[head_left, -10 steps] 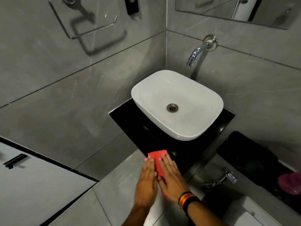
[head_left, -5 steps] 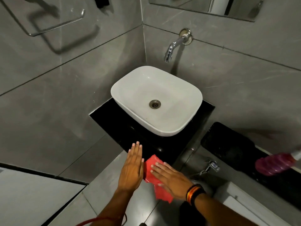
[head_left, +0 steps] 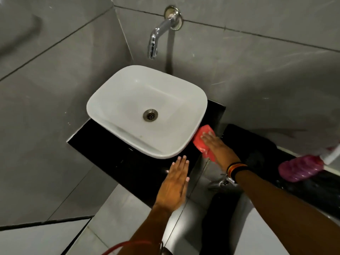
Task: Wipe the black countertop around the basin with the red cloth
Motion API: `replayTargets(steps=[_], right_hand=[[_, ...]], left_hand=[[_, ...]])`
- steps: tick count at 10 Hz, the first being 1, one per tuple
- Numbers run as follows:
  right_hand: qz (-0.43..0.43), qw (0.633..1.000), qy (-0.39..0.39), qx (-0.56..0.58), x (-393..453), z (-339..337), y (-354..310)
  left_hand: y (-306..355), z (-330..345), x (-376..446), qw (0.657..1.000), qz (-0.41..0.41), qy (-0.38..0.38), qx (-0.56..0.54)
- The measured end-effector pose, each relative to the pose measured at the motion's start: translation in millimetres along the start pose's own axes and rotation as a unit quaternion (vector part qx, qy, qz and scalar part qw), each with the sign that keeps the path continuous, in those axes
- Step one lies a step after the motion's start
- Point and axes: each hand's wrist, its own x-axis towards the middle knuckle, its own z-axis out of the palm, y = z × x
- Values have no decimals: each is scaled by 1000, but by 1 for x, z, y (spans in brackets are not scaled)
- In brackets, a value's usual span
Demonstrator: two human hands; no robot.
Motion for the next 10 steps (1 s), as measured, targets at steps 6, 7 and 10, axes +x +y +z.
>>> replayTargets(steps=[6, 7, 10], right_hand=[[415, 894, 126, 111, 19, 39, 75], [397, 906, 58, 135, 14, 46, 81], [314, 922, 156, 166, -14, 22, 34]], left_hand=[[1, 16, 9, 999, -12, -14, 40], [1, 16, 10, 999, -3, -23, 47], [10, 25, 24, 997, 26, -17, 72]])
